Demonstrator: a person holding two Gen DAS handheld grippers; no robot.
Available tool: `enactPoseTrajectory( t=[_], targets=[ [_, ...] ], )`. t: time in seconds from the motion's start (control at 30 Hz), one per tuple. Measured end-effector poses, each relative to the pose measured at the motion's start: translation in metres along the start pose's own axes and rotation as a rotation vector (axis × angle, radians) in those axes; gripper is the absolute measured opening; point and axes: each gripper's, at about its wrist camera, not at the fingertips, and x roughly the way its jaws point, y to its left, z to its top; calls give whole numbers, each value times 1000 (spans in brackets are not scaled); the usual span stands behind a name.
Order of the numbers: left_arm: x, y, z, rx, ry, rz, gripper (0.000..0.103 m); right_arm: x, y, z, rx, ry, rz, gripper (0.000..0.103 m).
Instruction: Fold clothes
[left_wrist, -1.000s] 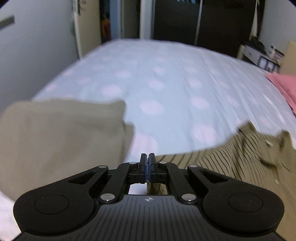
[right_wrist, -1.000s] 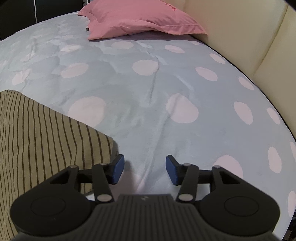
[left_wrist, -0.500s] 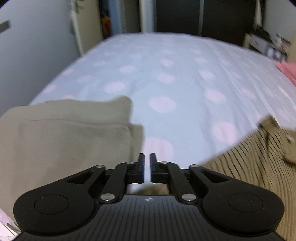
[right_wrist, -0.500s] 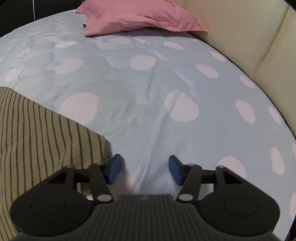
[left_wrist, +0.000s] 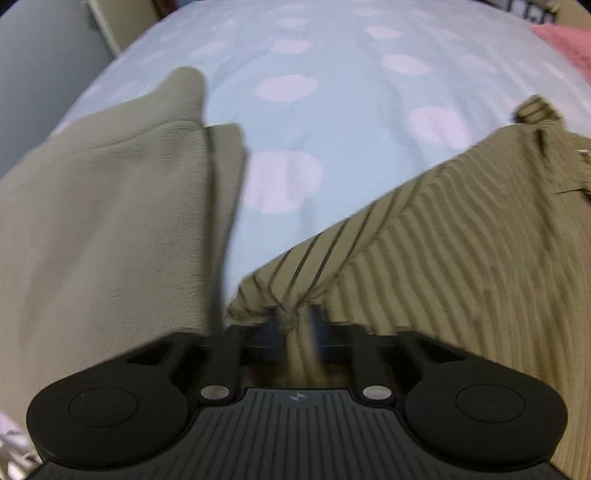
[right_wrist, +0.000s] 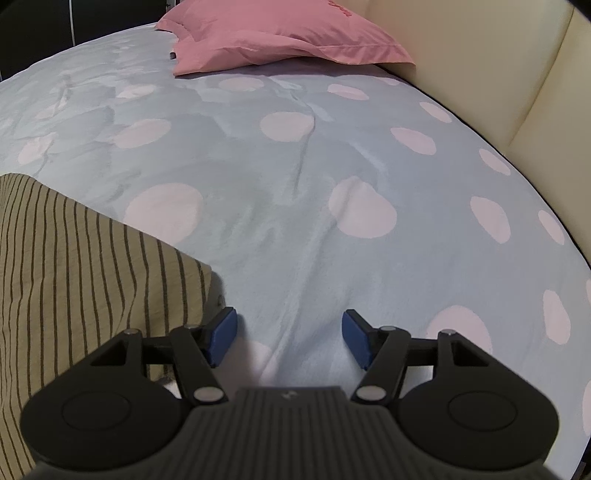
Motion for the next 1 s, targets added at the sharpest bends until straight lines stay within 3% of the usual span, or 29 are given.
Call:
enactPoseTrajectory(
  t=[0.07, 0.2, 0.33, 0.47, 0.57, 0.67, 0.7, 0.73, 0.77, 0.87, 1.0],
  targets=[
    [-13, 0, 4, 8, -71, 17, 1, 0, 0, 1, 3, -2, -11, 66],
    [-45, 15, 20, -80, -237, 64, 1, 1, -1, 4, 4, -17, -41, 66],
    [-52, 26, 24, -149, -339, 73, 1, 1, -4, 8, 9, -36, -48, 66],
    [-38, 25, 22, -131, -304, 102, 5, -5, -6, 14, 33, -60, -22, 66],
    [-31, 24, 23, -119, -276, 132, 24, -12, -9, 18, 56, -82, 19, 66],
    [-41, 29, 23, -150, -315, 130, 40, -17, -17, 20, 96, -84, 63, 63],
    [-46, 31, 23, -166, -332, 126, 45, -17, -21, 20, 113, -79, 76, 55],
    [-52, 32, 24, -178, -346, 121, 46, -17, -24, 19, 129, -69, 87, 43],
    [-59, 32, 24, -185, -356, 117, 46, -16, -27, 17, 146, -54, 101, 40],
    [-76, 24, 24, -175, -360, 94, 47, -18, -34, 11, 148, -25, 125, 39],
    [-98, -2, 17, -84, -355, 50, 47, -28, -44, 3, 151, -36, 163, 39]
  ],
)
